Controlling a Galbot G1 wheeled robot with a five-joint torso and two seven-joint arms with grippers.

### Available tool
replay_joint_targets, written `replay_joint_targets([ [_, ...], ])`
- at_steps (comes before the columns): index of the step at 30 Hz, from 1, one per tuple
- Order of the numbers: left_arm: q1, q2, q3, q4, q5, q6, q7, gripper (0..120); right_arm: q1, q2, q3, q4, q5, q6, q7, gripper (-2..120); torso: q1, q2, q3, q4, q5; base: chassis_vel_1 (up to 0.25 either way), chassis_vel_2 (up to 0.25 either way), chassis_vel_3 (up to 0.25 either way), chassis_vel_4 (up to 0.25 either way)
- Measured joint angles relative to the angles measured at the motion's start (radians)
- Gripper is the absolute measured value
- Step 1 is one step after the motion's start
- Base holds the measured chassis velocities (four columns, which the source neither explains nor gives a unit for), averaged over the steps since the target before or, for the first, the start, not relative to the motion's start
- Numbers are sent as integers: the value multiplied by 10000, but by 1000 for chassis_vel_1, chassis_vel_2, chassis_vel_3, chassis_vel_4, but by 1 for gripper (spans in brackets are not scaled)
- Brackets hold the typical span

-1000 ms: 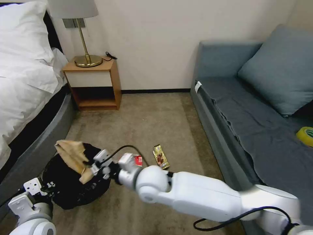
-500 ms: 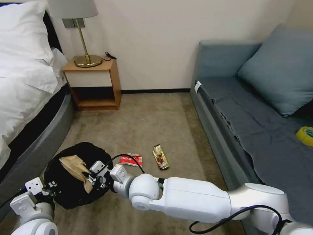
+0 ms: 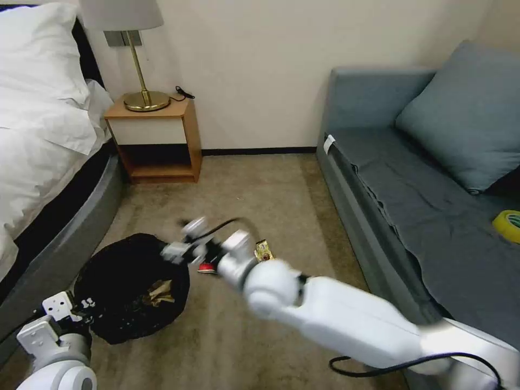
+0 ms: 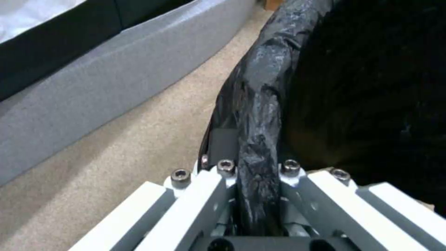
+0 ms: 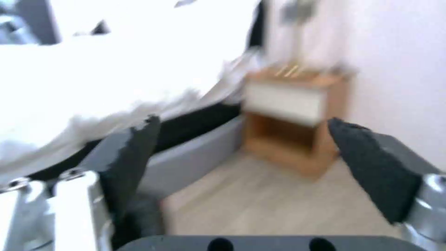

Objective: Pick up the trash bin, then pick up the garbage on the floor and place it into the trash bin.

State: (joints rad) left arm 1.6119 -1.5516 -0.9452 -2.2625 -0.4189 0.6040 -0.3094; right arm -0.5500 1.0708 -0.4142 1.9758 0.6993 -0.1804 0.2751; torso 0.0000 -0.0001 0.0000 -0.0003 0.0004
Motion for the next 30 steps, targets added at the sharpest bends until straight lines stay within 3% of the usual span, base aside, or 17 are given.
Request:
replay_joint_targets([
  [8, -4, 54, -111, 28, -106, 2, 0, 2, -1000, -549, 1583, 867, -1244, 212, 54, 100, 0, 0, 0, 4, -1, 0, 0, 0, 0],
  [13, -23, 68, -240, 93, -255, 9, -3, 2, -3054, -878, 3497, 1797, -2431, 185, 520, 100, 0, 0, 0, 0, -1, 0, 0, 0, 0],
  [15, -19, 101, -347, 143, -349, 7, 3, 2, -4555, -610, 4712, 2263, -3078, 304, 691, 100, -1, 1, -1, 0, -1, 0, 0, 0, 0],
  [17, -20, 119, -386, 154, -378, 5, 6, 2, -5039, -469, 5022, 2422, -3301, 360, 691, 100, 0, 0, 0, 3, -3, 0, 0, 0, 0],
  [20, -70, 198, -566, 201, -492, 2, 17, 2, -7506, 747, 5742, 3088, -4807, 832, 573, 100, -1, 0, -1, 0, -2, 0, 0, 0, 0],
  [25, -115, 199, -576, 218, -508, 2, 20, 2, -8503, 1527, 5735, 3139, -5583, 1168, 446, 100, -1, 0, -1, 3, -5, 0, 0, 0, 0],
  [30, -135, 199, -619, 218, -548, 2, 22, 2, -8608, 1570, 5839, 2986, -5698, 1420, 157, 100, -1, 0, 0, 3, -5, 0, 0, 0, 0],
])
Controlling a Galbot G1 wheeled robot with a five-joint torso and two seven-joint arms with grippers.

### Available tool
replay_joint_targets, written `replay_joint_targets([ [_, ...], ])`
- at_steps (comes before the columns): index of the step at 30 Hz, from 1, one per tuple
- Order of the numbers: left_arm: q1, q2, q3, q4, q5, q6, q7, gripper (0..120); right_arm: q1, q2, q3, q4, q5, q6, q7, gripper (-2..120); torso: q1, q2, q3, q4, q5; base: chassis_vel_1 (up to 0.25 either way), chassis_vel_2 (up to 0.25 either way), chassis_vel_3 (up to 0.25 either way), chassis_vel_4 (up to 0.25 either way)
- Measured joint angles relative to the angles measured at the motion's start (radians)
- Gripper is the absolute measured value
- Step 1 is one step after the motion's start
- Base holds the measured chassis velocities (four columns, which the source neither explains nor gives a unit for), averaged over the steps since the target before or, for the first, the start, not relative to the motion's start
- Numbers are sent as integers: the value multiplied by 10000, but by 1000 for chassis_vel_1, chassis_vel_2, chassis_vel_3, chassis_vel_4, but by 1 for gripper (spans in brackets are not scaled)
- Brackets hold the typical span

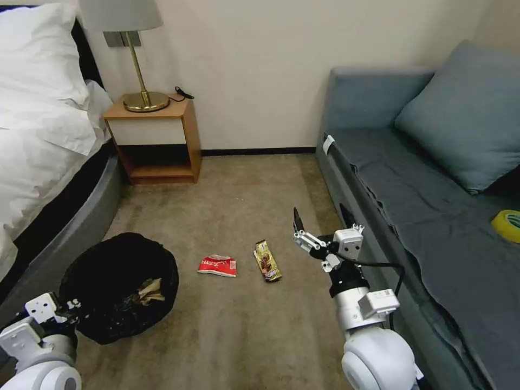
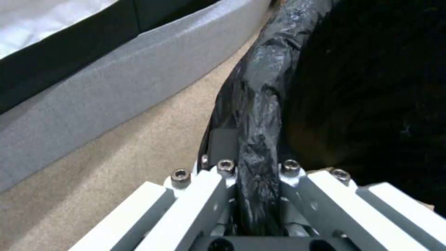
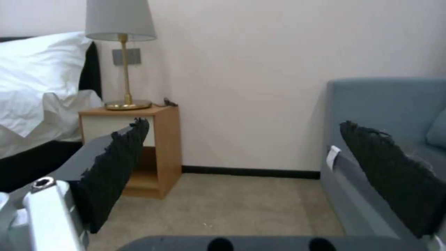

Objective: Pick up the trash bin, then pick up the garbage on the floor and place it into the trash bin.

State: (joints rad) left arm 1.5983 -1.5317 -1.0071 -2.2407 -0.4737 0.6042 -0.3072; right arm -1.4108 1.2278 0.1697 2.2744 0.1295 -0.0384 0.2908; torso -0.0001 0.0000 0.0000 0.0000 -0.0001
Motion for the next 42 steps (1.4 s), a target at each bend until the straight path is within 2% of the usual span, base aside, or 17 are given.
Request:
replay_joint_targets([
  [11, 13, 15, -107, 0, -65, 0, 5, 2, 158, -42, -154, -328, 33, 182, -105, 100, -1, 1, -1, 1, 2, -36, 33, 33, -29],
  [27, 25, 9, -154, 46, -98, -18, 14, 2, 586, -269, -325, -727, 166, 137, -80, 100, 2, 0, 2, 0, 1, -202, 190, 193, -197],
  [35, 28, 22, -179, 105, -96, -26, 16, 2, 956, -329, -588, -1020, 370, 107, -81, 100, 1, 1, 0, 0, 1, -50, 55, 51, -51],
  [39, 21, 42, -188, 169, -95, -28, 12, 2, 1649, -565, -898, -1474, 1052, -382, 63, 100, 0, 0, 0, 0, 0, 0, 0, 0, 0],
  [42, -15, 41, -182, 213, -79, -29, 12, 2, 2834, -1037, -1573, -2189, 2772, -1645, 500, 100, 1, 0, 1, 0, 1, 0, 0, 0, 0],
])
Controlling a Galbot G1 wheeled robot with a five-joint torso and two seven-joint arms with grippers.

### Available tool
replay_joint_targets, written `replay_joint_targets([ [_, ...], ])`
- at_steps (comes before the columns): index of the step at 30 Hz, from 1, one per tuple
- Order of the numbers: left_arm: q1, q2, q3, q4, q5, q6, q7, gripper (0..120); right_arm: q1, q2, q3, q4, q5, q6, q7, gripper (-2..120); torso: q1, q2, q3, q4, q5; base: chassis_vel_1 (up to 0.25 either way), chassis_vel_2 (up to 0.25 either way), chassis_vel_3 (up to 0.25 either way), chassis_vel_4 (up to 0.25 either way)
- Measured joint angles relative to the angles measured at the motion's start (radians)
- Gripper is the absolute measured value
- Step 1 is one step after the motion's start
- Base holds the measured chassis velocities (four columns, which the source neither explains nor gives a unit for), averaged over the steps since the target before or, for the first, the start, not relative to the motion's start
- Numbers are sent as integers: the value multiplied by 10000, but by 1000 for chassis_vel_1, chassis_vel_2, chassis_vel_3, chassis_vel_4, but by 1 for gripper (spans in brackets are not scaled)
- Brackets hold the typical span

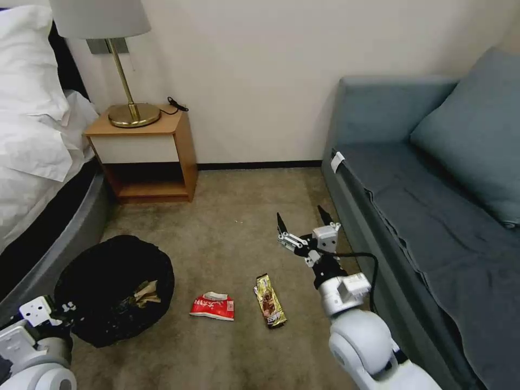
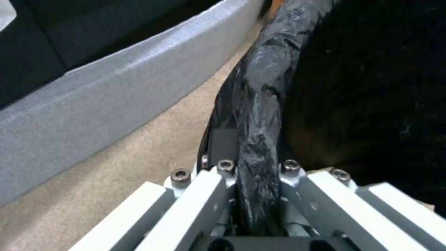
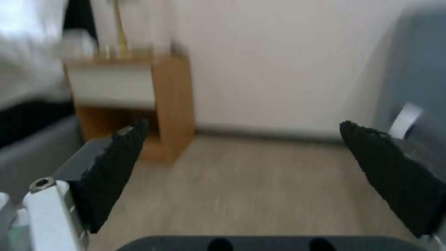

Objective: Pick up the trash bin, then pick up the garbage on the floor and place it into the trash bin.

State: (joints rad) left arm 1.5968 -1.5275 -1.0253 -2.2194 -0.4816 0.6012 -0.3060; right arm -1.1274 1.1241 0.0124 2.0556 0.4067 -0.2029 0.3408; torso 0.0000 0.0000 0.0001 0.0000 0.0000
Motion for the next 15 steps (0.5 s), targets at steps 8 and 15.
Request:
replay_joint_targets([
  [8, -6, -18, -5, 89, 49, 0, 0, 2, 2236, -606, -1710, -2331, 3148, -2310, 770, 100, 0, 0, 0, 0, -1, 0, 0, 0, 0],
  [15, 10, -46, -61, 166, 67, -14, -1, 2, 3167, -218, -2618, -4238, 4607, -3068, 1024, 100, 0, 0, 0, 1, -1, 0, 0, 0, 0],
])
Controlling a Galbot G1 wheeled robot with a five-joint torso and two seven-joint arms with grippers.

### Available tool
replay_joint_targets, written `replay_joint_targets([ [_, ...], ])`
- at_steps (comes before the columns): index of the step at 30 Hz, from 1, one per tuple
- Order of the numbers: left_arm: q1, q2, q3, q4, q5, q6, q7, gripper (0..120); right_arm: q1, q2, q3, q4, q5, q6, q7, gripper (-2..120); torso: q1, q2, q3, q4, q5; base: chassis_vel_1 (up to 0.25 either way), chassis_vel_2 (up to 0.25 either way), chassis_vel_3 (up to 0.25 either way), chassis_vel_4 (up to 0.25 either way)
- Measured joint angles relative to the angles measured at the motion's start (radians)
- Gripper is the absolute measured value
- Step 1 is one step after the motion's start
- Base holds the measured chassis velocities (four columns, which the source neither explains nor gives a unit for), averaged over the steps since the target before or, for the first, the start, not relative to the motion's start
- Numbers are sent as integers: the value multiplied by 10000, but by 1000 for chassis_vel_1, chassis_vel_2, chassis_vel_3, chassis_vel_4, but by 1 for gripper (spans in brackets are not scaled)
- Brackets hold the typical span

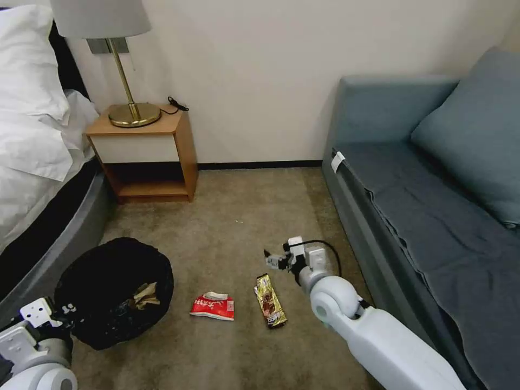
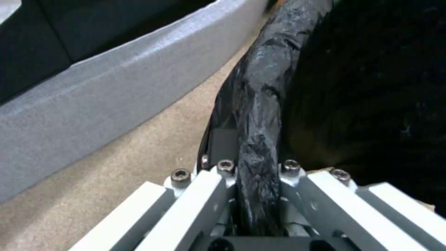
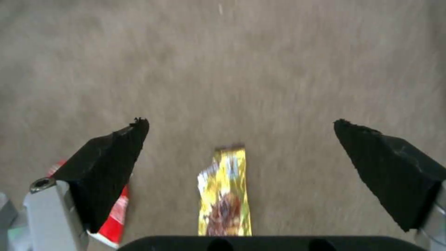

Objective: Pick up the trash bin, then pick up the garbage on the floor and place it into the trash bin.

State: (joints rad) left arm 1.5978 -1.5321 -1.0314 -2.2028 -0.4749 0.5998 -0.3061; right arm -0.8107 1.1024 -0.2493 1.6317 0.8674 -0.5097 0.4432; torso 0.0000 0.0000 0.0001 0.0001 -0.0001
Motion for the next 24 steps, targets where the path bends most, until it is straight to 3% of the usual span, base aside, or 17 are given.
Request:
replay_joint_targets([
  [14, 69, -47, -38, 214, 90, -122, 5, 2, 535, 1013, -1063, -3103, -1097, 604, -773, 100, 0, 0, 0, 0, 0, 0, 0, 0, 0],
  [24, 89, -28, -85, 231, 97, -137, 12, 2, 289, 1336, -1200, -4277, -1892, 1019, -1261, 100, 0, 0, -1, -1, 1, 0, 0, 0, 0],
])
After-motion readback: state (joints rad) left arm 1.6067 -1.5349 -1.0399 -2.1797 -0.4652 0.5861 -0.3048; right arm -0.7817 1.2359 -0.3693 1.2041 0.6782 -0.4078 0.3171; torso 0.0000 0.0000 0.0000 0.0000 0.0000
